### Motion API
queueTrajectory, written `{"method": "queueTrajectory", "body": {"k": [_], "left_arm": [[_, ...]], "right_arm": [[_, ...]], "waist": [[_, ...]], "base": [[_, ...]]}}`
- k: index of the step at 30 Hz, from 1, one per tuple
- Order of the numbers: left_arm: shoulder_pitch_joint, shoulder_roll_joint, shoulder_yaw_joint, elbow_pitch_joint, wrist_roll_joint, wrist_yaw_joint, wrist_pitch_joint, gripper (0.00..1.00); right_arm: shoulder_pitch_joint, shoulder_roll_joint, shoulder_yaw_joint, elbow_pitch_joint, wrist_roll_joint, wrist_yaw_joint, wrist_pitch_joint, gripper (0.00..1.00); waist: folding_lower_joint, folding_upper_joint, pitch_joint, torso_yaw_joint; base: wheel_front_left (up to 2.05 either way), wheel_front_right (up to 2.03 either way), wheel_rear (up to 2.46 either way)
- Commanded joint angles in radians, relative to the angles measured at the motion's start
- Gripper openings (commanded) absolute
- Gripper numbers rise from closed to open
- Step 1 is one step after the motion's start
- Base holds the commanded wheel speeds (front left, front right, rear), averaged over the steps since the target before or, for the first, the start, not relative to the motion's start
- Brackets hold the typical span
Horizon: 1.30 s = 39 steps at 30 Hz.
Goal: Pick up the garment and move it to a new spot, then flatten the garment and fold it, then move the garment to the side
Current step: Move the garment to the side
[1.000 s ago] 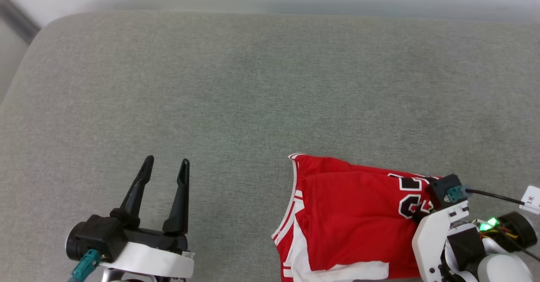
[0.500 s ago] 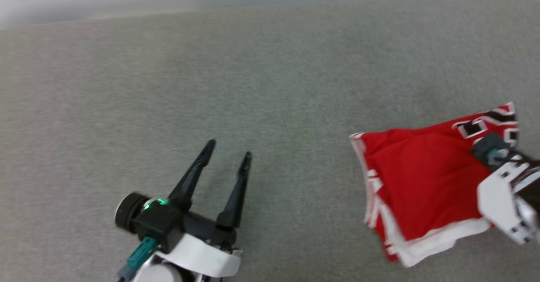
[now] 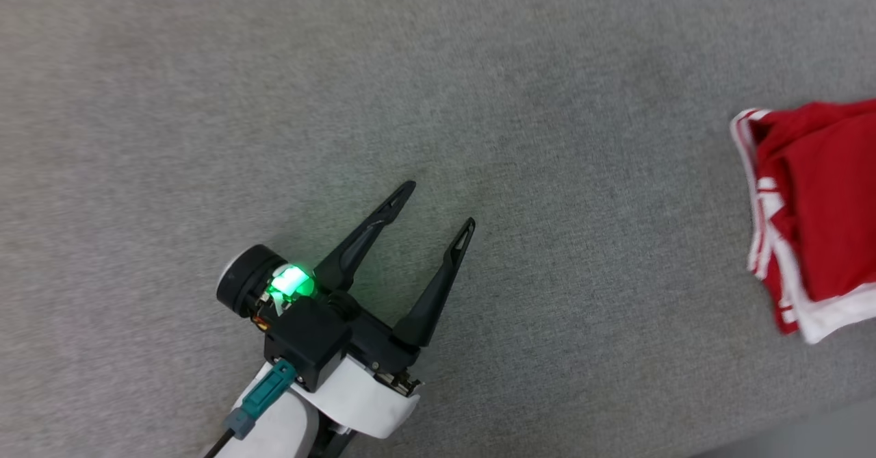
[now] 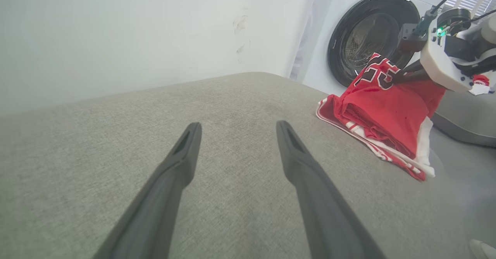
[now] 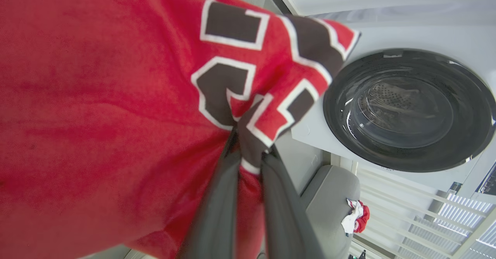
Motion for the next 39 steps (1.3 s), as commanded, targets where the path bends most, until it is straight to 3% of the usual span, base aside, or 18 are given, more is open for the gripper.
{"method": "queueTrajectory", "body": {"k": [1, 14, 22, 24, 31, 39], "left_arm": [[-0.022, 0.014, -0.001, -0.010, 0.004, -0.001, -0.002, 1.00], [-0.057, 0.059, -0.004, -0.044, 0.008, -0.001, -0.002, 1.00], [-0.061, 0.065, 0.015, -0.049, 0.006, 0.001, -0.001, 1.00], [-0.061, 0.061, 0.016, -0.047, 0.005, 0.001, -0.001, 1.00], [-0.032, 0.022, 0.064, -0.041, -0.014, 0.000, -0.002, 1.00], [0.053, -0.069, 0.289, -0.016, -0.050, 0.001, -0.002, 1.00]], "right_arm": [[-0.036, 0.009, -0.028, 0.034, -0.011, -0.002, -0.031, 0.00], [-0.134, 0.113, -0.263, 0.301, -0.068, -0.002, -0.269, 0.00], [-0.168, 0.159, -0.383, 0.395, -0.119, -0.002, -0.331, 0.00], [-0.174, 0.175, -0.401, 0.414, -0.122, -0.002, -0.336, 1.00], [-0.198, 0.205, -0.401, 0.383, -0.139, -0.002, -0.402, 1.00], [-0.167, 0.328, -0.415, 0.211, -0.020, -0.002, -0.499, 1.00]], "waist": [[-0.0001, 0.0000, 0.075, -0.047], [-0.0001, 0.0000, 0.169, -0.036], [-0.0001, 0.0000, 0.176, -0.020], [-0.0001, 0.0000, 0.166, -0.015], [-0.0001, 0.0000, 0.065, 0.003], [-0.0001, 0.0000, -0.143, 0.056]], "base": [[0.00, 0.00, 0.00], [0.00, 0.00, 0.00], [0.00, 0.00, 0.00], [0.00, 0.00, 0.00], [0.00, 0.00, 0.00], [0.00, 0.00, 0.00]]}}
